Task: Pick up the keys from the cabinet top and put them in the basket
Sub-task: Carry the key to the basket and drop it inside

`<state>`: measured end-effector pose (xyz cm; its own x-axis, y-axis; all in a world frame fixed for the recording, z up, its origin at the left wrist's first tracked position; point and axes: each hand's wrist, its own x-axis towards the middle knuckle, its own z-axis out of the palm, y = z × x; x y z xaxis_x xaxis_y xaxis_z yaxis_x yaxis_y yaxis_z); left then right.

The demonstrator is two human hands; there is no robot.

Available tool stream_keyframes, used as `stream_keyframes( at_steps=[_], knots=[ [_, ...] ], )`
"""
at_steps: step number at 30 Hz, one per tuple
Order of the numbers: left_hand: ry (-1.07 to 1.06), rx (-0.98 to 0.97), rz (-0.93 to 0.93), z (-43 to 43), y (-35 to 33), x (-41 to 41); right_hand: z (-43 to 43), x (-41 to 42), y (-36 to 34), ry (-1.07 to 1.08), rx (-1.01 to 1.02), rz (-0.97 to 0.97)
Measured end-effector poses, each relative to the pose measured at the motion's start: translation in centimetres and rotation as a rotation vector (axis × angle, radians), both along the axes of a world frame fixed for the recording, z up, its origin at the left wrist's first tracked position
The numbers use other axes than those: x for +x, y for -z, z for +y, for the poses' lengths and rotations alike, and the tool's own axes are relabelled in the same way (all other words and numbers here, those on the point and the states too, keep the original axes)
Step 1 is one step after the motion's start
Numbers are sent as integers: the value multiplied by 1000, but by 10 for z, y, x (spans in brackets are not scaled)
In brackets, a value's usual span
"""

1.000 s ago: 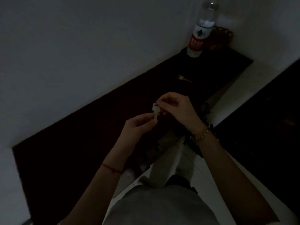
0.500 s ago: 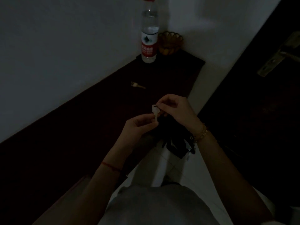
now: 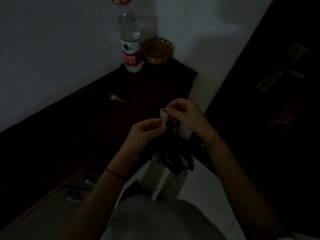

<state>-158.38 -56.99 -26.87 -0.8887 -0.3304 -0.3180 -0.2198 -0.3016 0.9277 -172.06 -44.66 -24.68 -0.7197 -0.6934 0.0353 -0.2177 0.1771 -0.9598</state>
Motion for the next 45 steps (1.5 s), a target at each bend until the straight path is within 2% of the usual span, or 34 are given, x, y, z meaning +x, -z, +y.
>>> stream_keyframes(
  at_steps=[12, 23, 45],
  knots=[
    [20, -47, -10, -35, 1, -80, -35, -81, 12, 1, -11, 10],
    [-23, -80, -1, -118, -4, -178, -121, -181, 4, 11, 45, 60],
    [-34, -118, -32, -164, -3, -222, -167, -221, 7, 35, 73, 60]
  ],
)
